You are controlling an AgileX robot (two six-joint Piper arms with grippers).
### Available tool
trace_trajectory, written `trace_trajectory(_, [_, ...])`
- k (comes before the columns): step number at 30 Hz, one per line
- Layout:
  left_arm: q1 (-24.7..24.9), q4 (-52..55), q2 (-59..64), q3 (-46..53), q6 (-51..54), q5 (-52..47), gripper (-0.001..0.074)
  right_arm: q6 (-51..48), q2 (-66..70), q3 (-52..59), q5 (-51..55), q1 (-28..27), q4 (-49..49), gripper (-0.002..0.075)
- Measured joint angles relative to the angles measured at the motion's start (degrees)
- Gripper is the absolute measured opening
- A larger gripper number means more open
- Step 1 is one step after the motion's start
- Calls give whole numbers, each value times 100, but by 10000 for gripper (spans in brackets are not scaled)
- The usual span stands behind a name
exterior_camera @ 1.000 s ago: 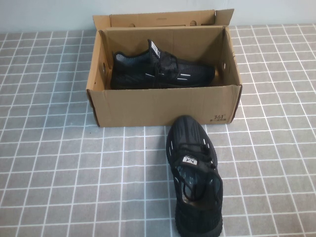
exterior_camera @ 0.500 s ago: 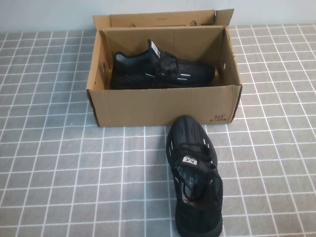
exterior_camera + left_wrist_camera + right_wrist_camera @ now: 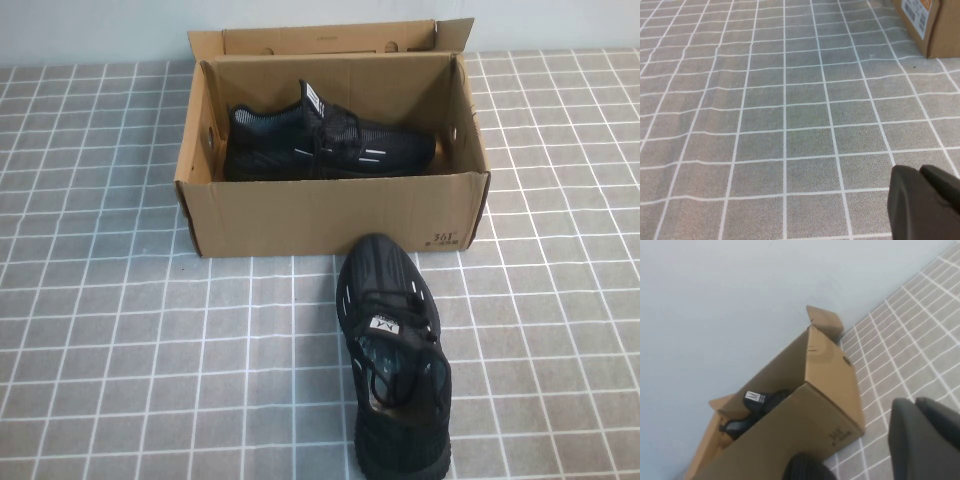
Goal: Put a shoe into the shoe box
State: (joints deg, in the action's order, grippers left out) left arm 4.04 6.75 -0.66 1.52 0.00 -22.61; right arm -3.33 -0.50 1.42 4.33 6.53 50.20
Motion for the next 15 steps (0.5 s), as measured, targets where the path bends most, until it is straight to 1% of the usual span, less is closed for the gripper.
trace_trajectory(3, [0, 0, 0, 0, 0, 0, -1, -10, 0, 0, 178, 0, 283, -16])
trace_trajectory(7, [0, 0, 0, 0, 0, 0, -2, -13, 103, -376, 857, 0, 306, -16])
trace_trajectory(12, [0, 0, 0, 0, 0, 0, -2, -23, 1093, -1518, 2223, 0, -457, -16])
trace_trajectory(15, [0, 0, 0, 0, 0, 0, -2, -23, 2015, -2239, 3177, 0, -1047, -16])
